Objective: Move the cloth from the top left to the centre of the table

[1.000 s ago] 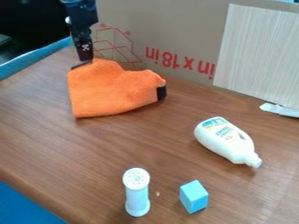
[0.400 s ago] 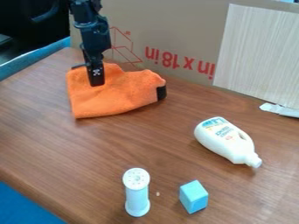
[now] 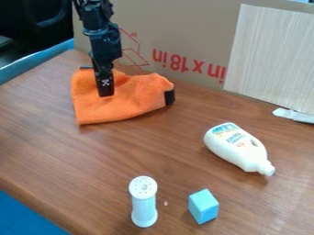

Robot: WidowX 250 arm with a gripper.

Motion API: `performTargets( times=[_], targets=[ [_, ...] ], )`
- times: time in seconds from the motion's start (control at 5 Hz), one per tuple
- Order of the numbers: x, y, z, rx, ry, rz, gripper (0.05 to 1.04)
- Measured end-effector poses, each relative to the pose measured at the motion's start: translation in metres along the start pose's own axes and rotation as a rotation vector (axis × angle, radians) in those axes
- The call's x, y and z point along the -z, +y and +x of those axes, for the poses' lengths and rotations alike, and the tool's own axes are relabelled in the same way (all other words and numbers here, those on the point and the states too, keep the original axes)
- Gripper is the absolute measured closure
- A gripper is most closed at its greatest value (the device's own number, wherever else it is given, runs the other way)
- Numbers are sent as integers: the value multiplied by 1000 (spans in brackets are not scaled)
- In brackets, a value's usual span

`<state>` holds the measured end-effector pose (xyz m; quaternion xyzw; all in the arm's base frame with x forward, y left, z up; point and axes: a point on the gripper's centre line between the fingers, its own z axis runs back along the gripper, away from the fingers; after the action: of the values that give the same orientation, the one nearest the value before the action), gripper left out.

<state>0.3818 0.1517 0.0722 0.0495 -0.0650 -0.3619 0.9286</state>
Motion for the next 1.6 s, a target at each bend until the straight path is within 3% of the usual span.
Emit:
performTargets(
  times=[0.4,1.6],
  targets=[
    [12,-20,-11,24,26,-20,83],
    [-9,-128,-44,255,11,-108,83]
  ],
)
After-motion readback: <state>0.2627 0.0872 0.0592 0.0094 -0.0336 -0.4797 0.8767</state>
